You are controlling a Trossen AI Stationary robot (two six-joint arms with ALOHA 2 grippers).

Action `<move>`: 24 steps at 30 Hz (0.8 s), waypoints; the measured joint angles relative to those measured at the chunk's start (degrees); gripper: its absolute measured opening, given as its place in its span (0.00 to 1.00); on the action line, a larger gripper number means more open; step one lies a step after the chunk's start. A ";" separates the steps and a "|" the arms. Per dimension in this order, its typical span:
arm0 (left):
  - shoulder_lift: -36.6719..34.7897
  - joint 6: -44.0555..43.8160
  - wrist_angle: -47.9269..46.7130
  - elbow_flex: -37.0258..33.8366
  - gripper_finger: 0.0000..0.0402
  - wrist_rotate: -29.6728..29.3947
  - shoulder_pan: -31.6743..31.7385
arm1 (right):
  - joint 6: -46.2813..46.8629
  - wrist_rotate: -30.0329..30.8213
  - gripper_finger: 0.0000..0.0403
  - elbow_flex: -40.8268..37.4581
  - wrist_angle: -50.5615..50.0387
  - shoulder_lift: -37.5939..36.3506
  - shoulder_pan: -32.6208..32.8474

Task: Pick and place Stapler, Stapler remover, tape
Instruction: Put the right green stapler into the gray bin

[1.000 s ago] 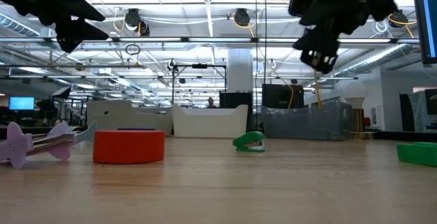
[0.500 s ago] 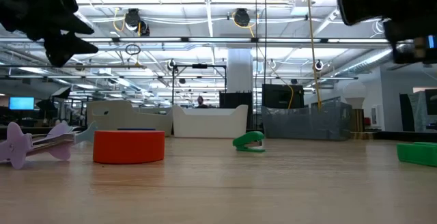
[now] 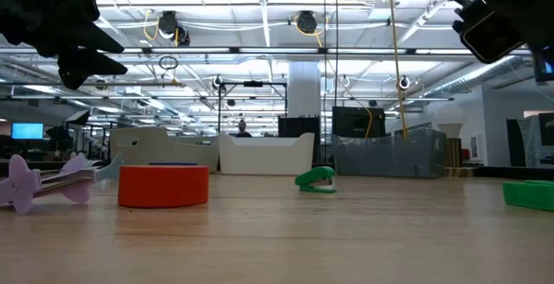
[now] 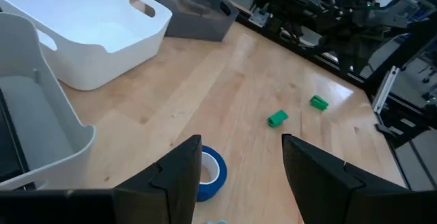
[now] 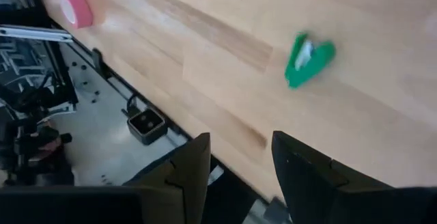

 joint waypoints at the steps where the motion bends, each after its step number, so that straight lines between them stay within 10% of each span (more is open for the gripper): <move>1: 0.00 0.00 -0.02 0.01 0.52 -0.04 0.00 | -0.36 0.94 0.38 0.00 0.06 0.10 0.14; 13: 0.04 0.44 -3.61 0.01 0.52 -0.97 0.00 | 0.86 1.96 0.38 1.85 -1.27 0.28 0.19; 24: 0.04 3.72 -4.85 0.01 0.52 -0.58 0.00 | 1.63 5.58 0.38 19.66 -20.54 11.77 1.30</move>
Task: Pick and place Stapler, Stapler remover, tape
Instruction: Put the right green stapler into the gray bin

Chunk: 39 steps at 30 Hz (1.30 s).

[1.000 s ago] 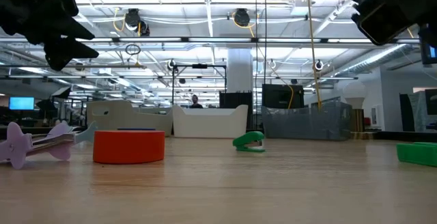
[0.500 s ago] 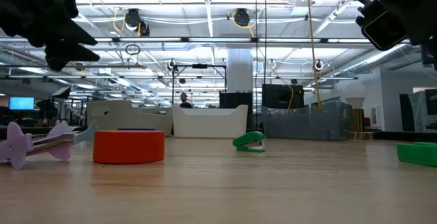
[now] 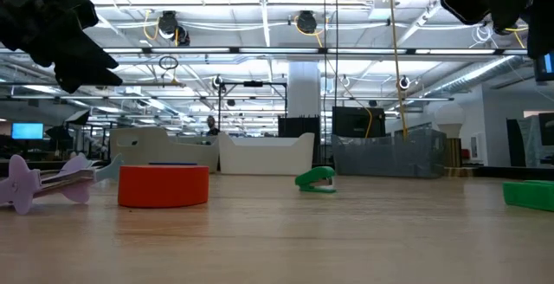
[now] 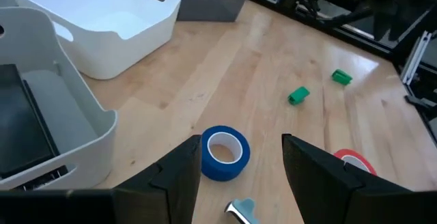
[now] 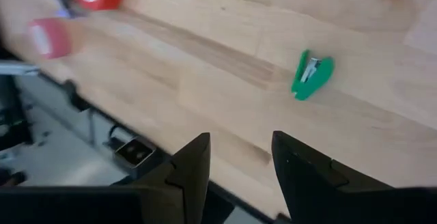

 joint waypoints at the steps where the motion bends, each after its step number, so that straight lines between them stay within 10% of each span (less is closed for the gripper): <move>1: 0.00 0.24 -0.02 0.00 0.52 0.07 0.00 | 0.49 -0.02 0.38 0.92 -0.80 1.45 0.00; 39: 0.00 2.36 -0.76 0.02 0.52 0.60 0.00 | 3.15 -2.94 0.38 -0.84 3.49 16.26 -0.96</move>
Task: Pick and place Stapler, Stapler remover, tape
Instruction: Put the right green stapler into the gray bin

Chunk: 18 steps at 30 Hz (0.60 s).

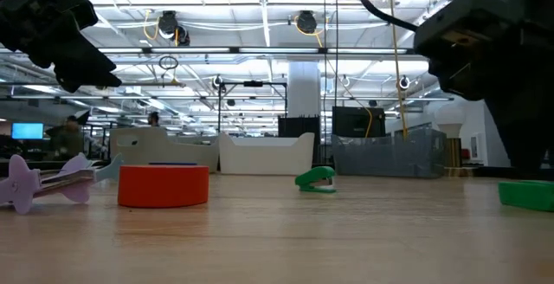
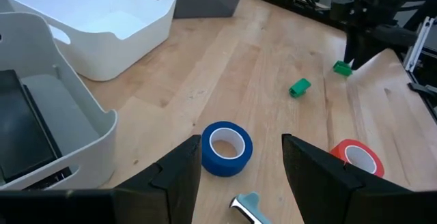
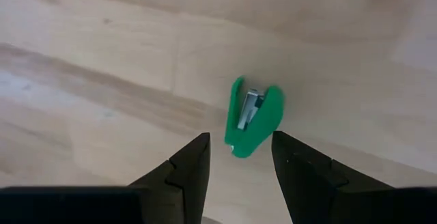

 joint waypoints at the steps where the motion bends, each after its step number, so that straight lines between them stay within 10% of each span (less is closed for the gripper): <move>1: 0.00 0.00 0.00 0.00 0.52 0.00 0.00 | -0.01 -0.03 0.38 -0.46 1.21 0.00 -0.17; 18: 0.00 0.47 0.00 0.00 0.52 -0.50 0.00 | -2.74 0.04 0.38 -2.76 3.07 0.00 -2.58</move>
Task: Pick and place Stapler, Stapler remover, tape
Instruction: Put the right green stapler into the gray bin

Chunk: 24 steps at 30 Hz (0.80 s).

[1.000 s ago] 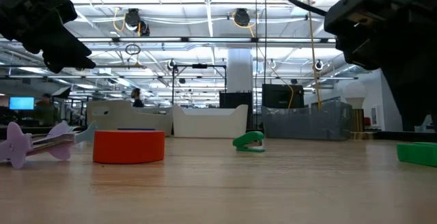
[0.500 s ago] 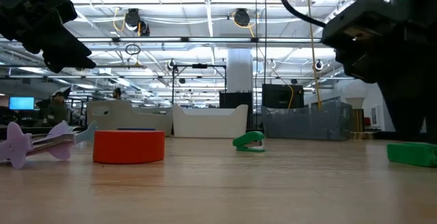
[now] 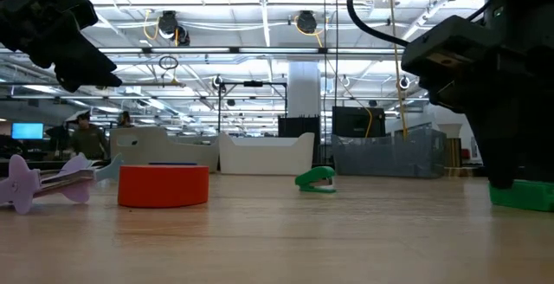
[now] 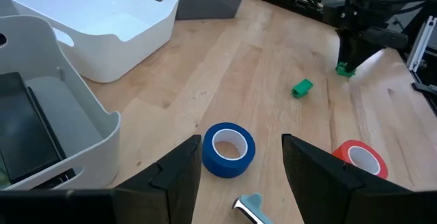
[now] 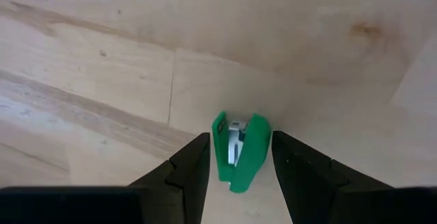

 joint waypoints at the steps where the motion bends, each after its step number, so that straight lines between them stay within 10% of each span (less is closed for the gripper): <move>1: 0.00 0.02 0.00 0.00 0.52 0.00 0.00 | -0.23 0.03 0.38 0.00 -0.18 0.00 -0.10; 24: 0.00 0.39 0.01 0.02 0.52 -0.04 0.01 | -1.56 -0.16 0.38 -0.02 -3.11 -0.02 -0.68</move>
